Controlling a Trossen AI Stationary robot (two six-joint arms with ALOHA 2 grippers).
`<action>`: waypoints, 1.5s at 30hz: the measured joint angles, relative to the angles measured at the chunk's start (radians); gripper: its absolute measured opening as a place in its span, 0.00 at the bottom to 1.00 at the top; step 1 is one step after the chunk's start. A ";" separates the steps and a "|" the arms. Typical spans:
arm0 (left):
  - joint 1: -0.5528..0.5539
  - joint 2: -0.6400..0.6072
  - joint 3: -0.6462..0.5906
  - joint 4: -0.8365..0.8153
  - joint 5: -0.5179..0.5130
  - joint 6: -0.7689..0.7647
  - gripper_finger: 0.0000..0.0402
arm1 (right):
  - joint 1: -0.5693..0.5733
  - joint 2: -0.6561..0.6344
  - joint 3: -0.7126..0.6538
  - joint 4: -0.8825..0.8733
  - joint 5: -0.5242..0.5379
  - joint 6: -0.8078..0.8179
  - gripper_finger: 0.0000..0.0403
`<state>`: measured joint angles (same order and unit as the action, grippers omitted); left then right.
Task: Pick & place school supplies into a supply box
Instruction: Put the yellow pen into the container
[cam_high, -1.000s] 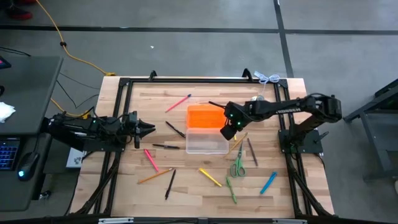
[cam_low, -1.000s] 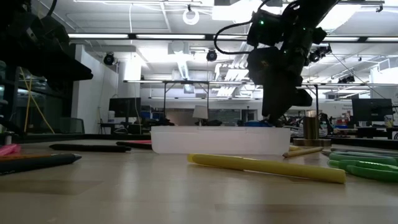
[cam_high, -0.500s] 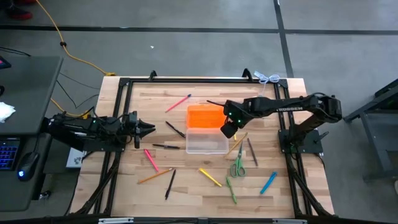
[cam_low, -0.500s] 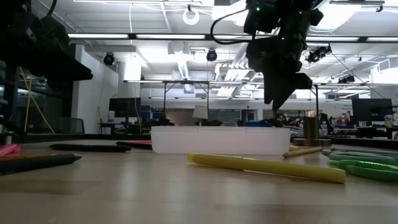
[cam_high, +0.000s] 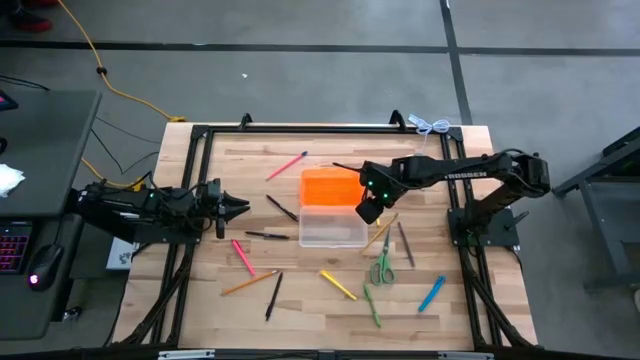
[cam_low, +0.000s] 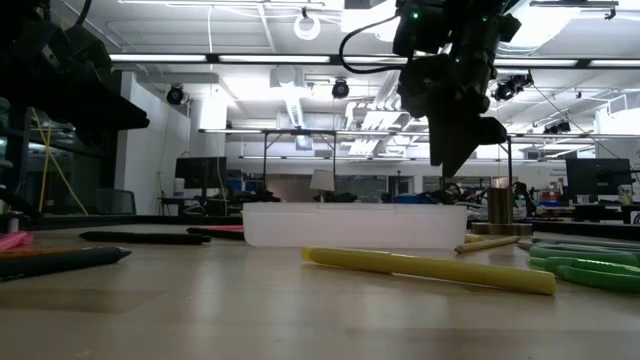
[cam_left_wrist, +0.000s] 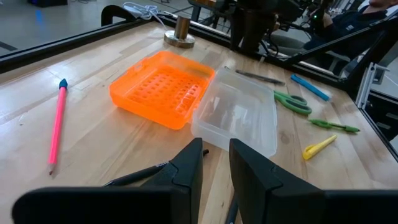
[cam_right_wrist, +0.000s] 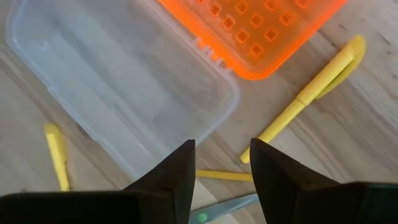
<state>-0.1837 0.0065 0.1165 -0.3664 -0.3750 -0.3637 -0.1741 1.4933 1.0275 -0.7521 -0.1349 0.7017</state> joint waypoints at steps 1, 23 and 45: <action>0.000 0.000 0.000 0.000 0.000 0.000 0.28 | 0.000 0.000 0.000 0.000 0.000 0.000 0.32; 0.000 0.000 0.000 -0.002 0.000 0.000 0.28 | 0.000 0.000 0.000 0.000 0.000 -0.010 0.32; 0.000 0.000 0.000 -0.001 0.000 0.000 0.28 | 0.000 0.000 0.000 -0.089 0.100 0.005 0.33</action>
<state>-0.1837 0.0063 0.1165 -0.3679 -0.3748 -0.3637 -0.1741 1.4933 1.0275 -0.8413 -0.0353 0.7067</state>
